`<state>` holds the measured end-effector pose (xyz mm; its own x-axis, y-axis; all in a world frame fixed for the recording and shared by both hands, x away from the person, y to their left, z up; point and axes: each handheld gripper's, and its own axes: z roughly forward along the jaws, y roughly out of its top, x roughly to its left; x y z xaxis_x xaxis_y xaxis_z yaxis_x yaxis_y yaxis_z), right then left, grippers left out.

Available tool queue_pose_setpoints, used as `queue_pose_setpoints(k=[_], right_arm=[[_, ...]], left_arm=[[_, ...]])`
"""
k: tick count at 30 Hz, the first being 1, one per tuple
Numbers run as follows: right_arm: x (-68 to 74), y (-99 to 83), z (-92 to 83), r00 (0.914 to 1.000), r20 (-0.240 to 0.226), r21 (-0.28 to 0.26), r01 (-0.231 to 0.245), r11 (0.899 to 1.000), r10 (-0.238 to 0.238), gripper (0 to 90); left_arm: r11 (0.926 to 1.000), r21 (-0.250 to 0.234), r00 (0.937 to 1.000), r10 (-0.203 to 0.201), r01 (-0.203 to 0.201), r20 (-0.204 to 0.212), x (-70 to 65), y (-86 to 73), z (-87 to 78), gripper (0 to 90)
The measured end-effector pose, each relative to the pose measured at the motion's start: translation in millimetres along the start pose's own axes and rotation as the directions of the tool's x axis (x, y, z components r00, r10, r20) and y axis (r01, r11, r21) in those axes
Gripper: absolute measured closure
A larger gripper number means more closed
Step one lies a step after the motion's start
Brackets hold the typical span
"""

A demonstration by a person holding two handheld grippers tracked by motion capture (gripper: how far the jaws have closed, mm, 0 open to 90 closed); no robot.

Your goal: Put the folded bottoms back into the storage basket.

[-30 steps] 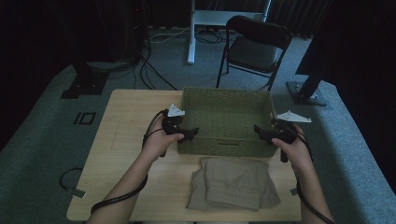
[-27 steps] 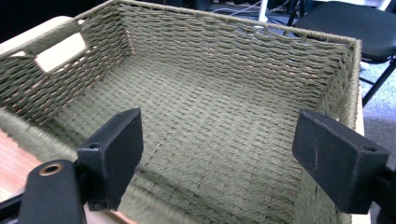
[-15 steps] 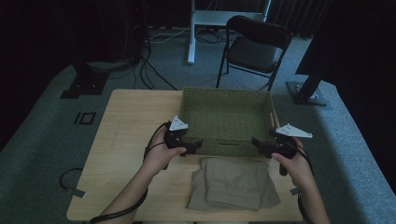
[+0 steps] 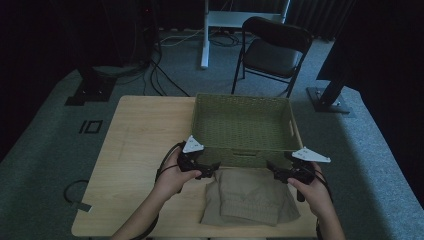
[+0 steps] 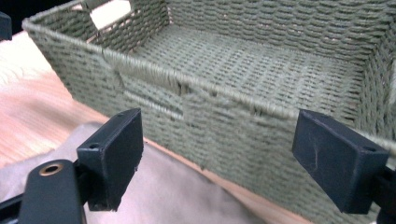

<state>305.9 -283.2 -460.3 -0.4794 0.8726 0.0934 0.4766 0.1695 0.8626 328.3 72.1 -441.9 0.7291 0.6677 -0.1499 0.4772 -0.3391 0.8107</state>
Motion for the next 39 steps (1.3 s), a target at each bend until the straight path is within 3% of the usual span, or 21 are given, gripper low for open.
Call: queue_pose_setpoints(k=[7, 23, 24, 29, 30, 34, 39], right_arm=[[3.2, -10.1, -0.8, 1.0, -0.004, 0.011, 0.004, 1.0, -0.004, 16.1], [-11.4, -58.8, 6.9, 0.9981, 0.058, 0.078, -0.022, 0.997, 0.017, 16.1], [-13.5, -64.9, 8.8, 0.9977, 0.064, 0.092, -0.028, 0.995, 0.022, 16.1], [-16.6, -76.1, 11.2, 0.997, 0.056, 0.116, -0.06, 0.991, 0.054, 16.1], [-17.3, -81.4, 12.3, 0.9955, 0.066, 0.13, -0.076, 0.989, 0.068, 16.1], [-18.8, -92.5, 15.7, 0.9937, 0.091, 0.168, -0.08, 0.983, 0.066, 15.7], [-18.1, -97.5, 17.6, 0.9932, 0.085, 0.181, -0.094, 0.979, 0.08, 14.0]], left_arm=[[0.9998, 0.02, 0.9999, 0.006, -0.006, 0.015, -6.8, -9.2, 6.1, 20.3], [0.9982, 0.061, 0.9997, 0.001, -0.003, 0.026, -22.1, -32.8, 34.7, 19.3], [0.9971, 0.075, 0.9999, 0.01, -0.011, 0.01, -22.4, -36.6, 39.3, 19.3], [0.9959, 0.09, 0.9998, -0.009, 0.008, 0.015, -24.5, -43.9, 47.3, 19.3], [0.9938, 0.111, 0.9999, -0.01, 0.009, 0.012, -26.0, -49.1, 51.2, 19.3], [0.9905, 0.137, 0.9999, 0.006, -0.007, 0.011, -30.8, -58.7, 58.2, 19.3], [0.9872, 0.159, 0.9999, 0.012, -0.012, -0.001, -33.8, -66.0, 63.1, 19.2]])
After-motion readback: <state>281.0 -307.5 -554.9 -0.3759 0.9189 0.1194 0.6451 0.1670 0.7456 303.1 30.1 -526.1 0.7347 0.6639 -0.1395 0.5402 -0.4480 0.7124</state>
